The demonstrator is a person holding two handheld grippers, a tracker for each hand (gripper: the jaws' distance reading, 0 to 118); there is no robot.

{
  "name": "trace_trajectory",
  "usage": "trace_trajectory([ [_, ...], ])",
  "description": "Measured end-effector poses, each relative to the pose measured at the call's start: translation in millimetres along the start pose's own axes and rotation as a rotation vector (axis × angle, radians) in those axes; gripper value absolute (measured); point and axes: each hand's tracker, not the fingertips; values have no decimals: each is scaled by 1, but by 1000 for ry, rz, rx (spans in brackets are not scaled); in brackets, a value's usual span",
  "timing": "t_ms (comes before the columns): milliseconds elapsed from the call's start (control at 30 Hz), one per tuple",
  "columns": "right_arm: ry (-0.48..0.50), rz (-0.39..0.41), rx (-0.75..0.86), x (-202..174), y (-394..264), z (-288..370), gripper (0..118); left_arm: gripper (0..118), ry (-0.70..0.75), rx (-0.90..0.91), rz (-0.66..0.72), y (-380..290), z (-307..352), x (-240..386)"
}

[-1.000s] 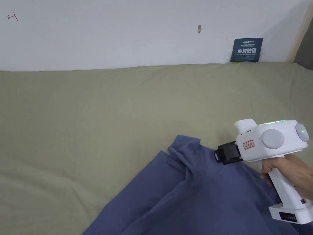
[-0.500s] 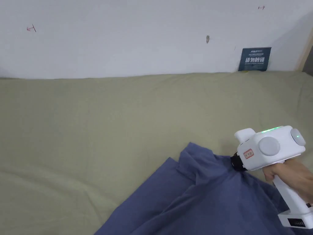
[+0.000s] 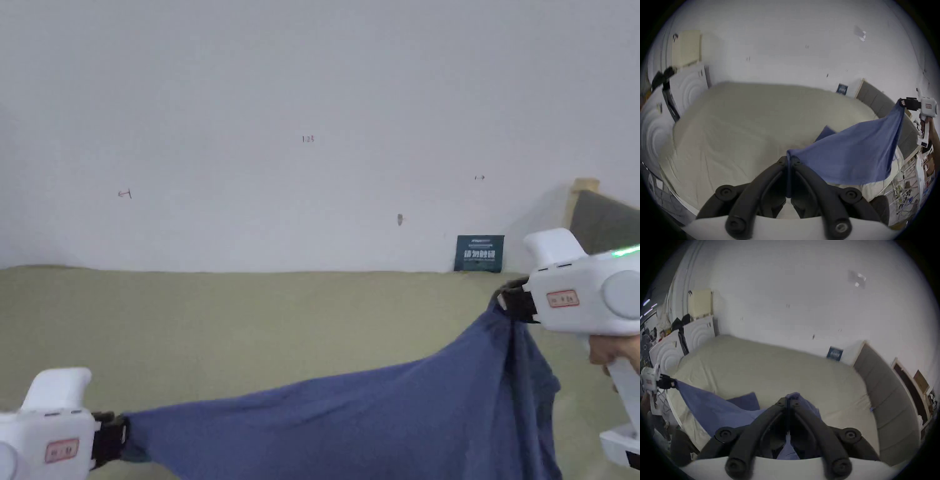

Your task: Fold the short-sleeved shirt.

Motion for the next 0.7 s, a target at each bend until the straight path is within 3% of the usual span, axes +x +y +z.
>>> trace_trajectory([
  [167, -99, -4, 171, 9, 40, 93, 4, 2, 24, 146, -21, 80, 51, 23],
  [333, -158, -27, 240, 16, 67, 138, 4, 2, 72, 212, -32, 145, 89, 38],
  [700, -164, -113, 295, 16, 94, 124, 4, 2, 178, 259, -35, 207, 112, 43],
])
